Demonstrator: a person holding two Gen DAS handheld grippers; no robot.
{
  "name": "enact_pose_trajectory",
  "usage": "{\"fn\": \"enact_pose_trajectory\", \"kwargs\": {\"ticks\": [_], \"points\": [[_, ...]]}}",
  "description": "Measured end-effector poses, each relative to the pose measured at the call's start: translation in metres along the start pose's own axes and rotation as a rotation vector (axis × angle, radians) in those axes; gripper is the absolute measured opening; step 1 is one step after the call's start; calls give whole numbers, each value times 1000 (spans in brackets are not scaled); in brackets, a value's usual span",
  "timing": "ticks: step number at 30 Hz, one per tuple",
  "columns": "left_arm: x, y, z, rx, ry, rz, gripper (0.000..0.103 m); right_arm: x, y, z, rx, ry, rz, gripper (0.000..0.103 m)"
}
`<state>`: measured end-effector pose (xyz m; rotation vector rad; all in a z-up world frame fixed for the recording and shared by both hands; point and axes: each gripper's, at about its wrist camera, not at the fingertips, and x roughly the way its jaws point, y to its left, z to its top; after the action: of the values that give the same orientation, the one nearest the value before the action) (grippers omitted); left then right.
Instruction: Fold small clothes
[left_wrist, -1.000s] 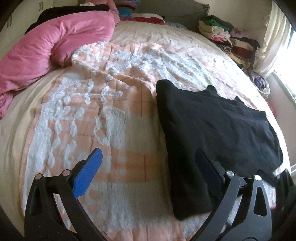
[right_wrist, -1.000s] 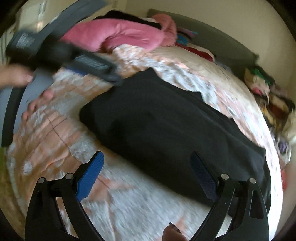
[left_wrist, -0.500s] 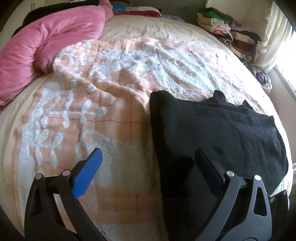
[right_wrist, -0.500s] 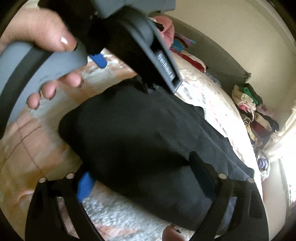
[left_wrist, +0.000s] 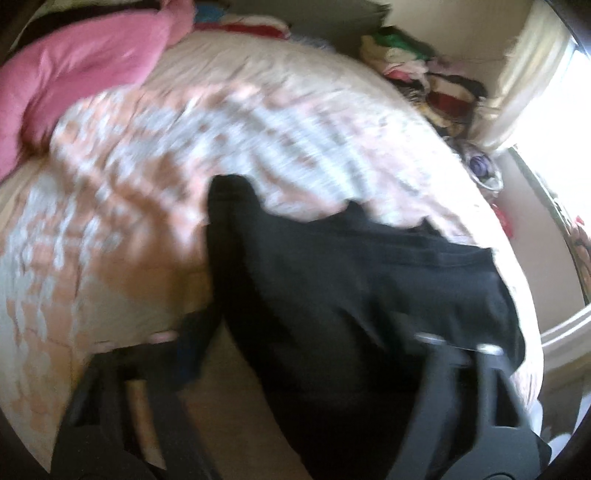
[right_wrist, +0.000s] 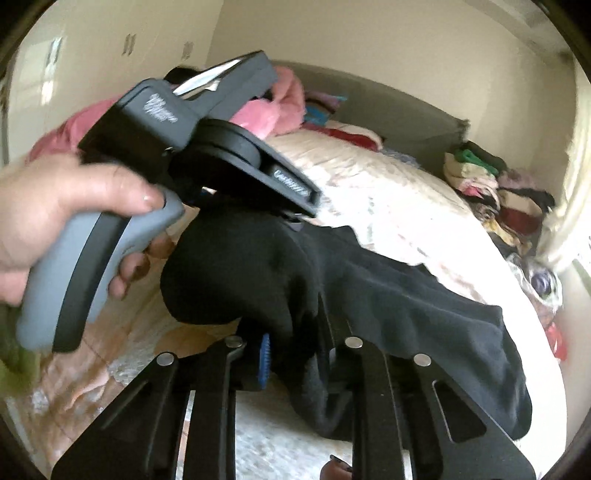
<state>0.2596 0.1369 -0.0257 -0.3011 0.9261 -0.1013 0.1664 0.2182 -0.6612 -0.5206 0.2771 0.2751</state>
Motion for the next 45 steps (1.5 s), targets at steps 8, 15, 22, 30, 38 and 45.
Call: {"fn": "enact_pose_trajectory", "kwargs": {"ticks": [8,15,22,30,38,45], "points": [[-13,-88,15,118,-51,-101,32,-34,-65,-14,195,-56,-65,13],[-4,-157,17,216,-41,-150,32,-63,-112,-40,333,-81,-124,13],[26,-207,12,281,13,-167,32,-67,-147,-73,442,-56,-140,13],[61,-235,5,320,85,-140,32,-51,-176,-101,582,5,-74,13],[82,-245,3,284,124,-195,52,-42,-200,-117,730,44,33,13],[63,-237,6,257,74,-229,73,-31,-236,-151,1001,89,186,20]]}}
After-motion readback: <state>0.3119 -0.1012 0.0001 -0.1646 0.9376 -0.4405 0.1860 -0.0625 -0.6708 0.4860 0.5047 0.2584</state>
